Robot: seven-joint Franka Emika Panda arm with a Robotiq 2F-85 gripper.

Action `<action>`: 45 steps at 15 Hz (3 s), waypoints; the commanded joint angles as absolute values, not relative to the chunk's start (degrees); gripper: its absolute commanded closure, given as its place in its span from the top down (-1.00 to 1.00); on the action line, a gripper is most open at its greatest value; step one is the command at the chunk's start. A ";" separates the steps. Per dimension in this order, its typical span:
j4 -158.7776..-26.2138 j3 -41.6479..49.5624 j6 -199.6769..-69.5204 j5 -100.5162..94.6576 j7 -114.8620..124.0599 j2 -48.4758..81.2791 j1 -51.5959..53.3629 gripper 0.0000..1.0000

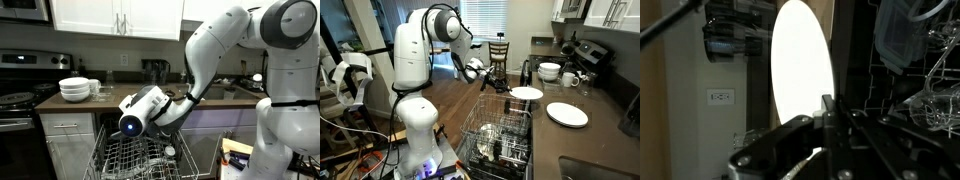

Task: Put the plate in the dishwasher

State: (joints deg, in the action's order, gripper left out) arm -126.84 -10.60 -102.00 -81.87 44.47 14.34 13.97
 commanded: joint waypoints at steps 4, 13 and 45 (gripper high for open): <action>-126.81 -11.54 -101.39 -81.90 44.49 14.41 13.76 -0.90; -127.14 -13.34 -98.22 -81.01 46.36 17.18 15.77 -0.98; -129.55 -15.55 -105.51 -73.61 54.54 18.52 16.45 -0.98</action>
State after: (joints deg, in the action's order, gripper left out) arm -127.35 -14.75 -100.83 -73.74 56.11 21.25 17.93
